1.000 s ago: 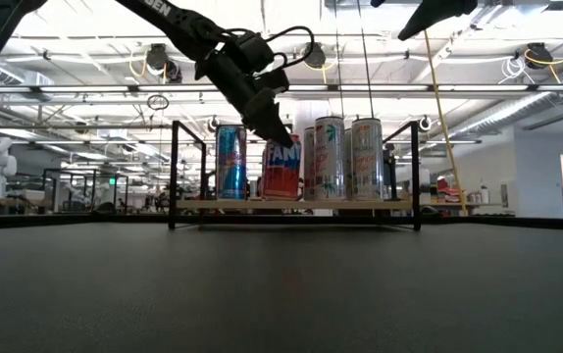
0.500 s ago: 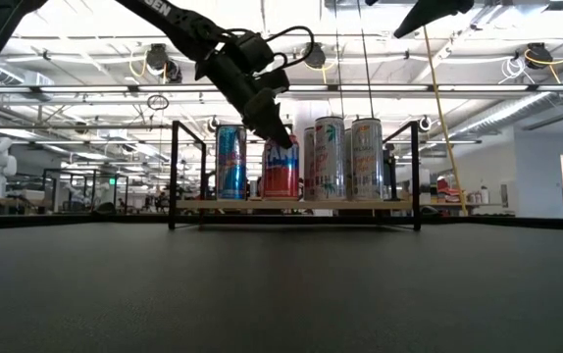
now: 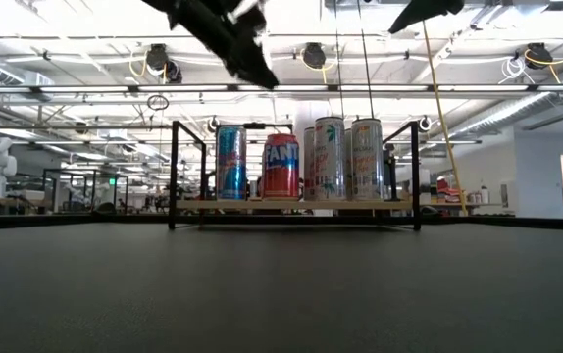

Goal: Place canned beverage on shelf
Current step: Return to Home Position

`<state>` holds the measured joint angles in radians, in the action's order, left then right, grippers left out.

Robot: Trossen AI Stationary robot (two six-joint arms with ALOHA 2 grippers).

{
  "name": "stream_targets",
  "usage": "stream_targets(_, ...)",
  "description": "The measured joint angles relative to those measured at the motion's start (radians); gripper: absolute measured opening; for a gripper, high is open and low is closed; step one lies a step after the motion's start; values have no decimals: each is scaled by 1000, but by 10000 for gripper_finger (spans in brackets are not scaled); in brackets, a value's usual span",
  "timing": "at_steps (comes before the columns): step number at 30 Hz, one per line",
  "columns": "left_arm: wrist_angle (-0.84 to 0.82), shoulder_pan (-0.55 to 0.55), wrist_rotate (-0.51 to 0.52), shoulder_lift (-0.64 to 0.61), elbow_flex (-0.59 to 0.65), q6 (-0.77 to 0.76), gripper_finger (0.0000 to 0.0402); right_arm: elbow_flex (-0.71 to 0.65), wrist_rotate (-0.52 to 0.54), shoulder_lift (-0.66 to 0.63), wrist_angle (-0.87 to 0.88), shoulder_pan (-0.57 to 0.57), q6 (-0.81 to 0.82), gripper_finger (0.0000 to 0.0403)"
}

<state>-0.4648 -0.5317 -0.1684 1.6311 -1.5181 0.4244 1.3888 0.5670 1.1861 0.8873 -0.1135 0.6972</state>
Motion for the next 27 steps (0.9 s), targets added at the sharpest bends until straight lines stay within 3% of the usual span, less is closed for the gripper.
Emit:
stream_targets(6, -3, 50, -59, -127, 0, -56, 338, 0, -114, -14, -100, 50, -157, 331)
stream_targets(11, 64, 104, -189, -161, 1, -271, 310, 1, -295, 7, -356, 73, -312, 278)
stream_targets(15, 199, 158, -205, -184, 38, -394, 237, 1, -335, 40, -470, 75, -358, 197)
stream_targets(21, 375, 230, -205, -241, 150, -517, 93, 1, -334, 82, -561, 46, -420, 28)
stream_targets(24, 434, 256, -204, -288, 223, -522, 30, -7, -334, 81, -567, 44, -447, 12)
stream_targets(27, 485, 271, -179, -354, 331, -540, 7, -74, -335, 42, -621, 44, -452, 9)
